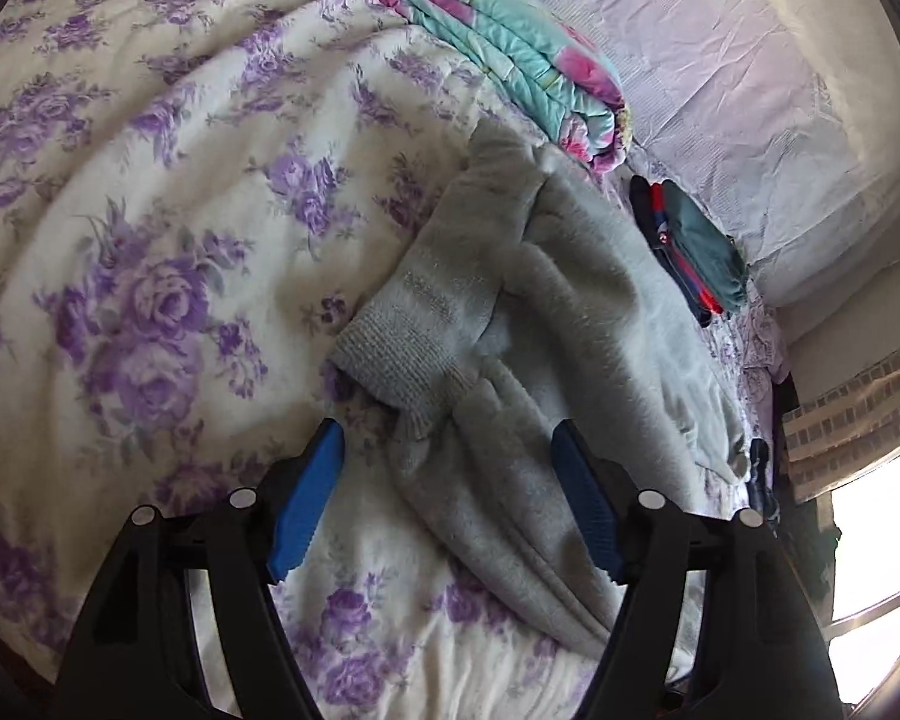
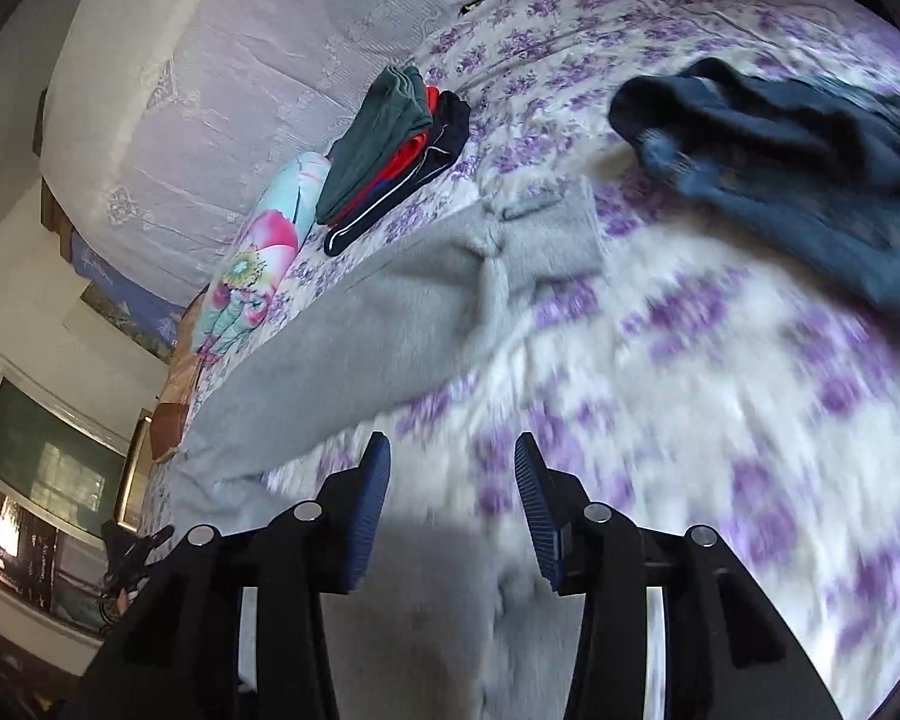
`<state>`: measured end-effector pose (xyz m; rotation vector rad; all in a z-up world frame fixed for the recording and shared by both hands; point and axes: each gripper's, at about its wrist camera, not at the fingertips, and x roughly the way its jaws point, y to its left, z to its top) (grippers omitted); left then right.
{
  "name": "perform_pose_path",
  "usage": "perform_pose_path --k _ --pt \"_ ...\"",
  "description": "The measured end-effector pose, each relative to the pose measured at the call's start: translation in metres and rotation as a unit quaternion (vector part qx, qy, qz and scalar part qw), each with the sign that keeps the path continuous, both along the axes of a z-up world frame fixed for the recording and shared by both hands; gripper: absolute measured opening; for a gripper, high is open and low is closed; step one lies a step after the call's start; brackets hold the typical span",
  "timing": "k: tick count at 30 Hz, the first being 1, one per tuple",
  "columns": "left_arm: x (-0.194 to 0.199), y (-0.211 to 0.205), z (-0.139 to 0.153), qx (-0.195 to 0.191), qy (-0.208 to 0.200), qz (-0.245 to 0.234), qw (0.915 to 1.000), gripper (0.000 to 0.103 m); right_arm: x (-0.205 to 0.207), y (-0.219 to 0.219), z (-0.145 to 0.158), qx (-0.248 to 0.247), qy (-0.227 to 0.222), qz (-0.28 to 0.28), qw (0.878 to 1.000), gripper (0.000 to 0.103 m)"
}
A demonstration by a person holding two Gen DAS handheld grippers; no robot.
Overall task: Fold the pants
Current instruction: 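Lift the sweatpants with both grippers and fold the waistband toward the cuff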
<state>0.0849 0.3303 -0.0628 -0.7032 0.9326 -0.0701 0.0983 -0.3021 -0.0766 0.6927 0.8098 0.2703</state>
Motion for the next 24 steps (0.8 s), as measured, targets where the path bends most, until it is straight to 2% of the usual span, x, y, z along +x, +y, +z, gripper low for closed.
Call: perform_pose_path --k 5,7,8,9,11,15,19,22,24 --pt "0.017 -0.011 0.000 -0.022 -0.013 0.003 0.9997 0.069 -0.058 -0.006 -0.008 0.037 0.022 -0.007 0.999 0.044" --pt "0.023 -0.015 -0.003 -0.004 -0.008 0.021 0.9997 0.054 -0.072 -0.006 -0.010 0.051 0.031 -0.003 0.998 0.045" --pt "0.023 -0.016 -0.004 0.004 -0.004 0.029 0.9996 0.041 -0.080 -0.005 -0.011 0.051 0.037 0.000 0.998 0.045" --pt "0.023 -0.016 -0.006 0.001 -0.004 0.035 0.9994 0.033 -0.085 -0.003 -0.012 0.052 0.041 0.004 0.998 0.045" --pt "0.018 -0.012 -0.010 -0.017 -0.006 0.042 0.9990 0.027 -0.095 0.001 -0.018 0.054 0.056 0.011 0.997 0.046" --pt "0.007 -0.005 -0.011 -0.046 -0.011 0.053 0.9975 0.023 -0.104 0.008 -0.039 0.096 0.083 0.028 0.992 0.048" --pt "0.005 -0.006 -0.010 -0.045 -0.009 0.054 0.9975 0.022 -0.095 0.015 -0.064 0.125 0.087 0.010 0.988 0.054" --pt "0.006 -0.007 -0.007 -0.041 -0.007 0.052 0.9977 0.021 -0.083 0.014 -0.070 0.157 0.071 -0.017 0.985 0.054" --pt "0.007 -0.007 -0.004 -0.039 -0.006 0.052 0.9979 0.019 -0.074 0.017 -0.064 0.147 0.053 -0.021 0.988 0.051"
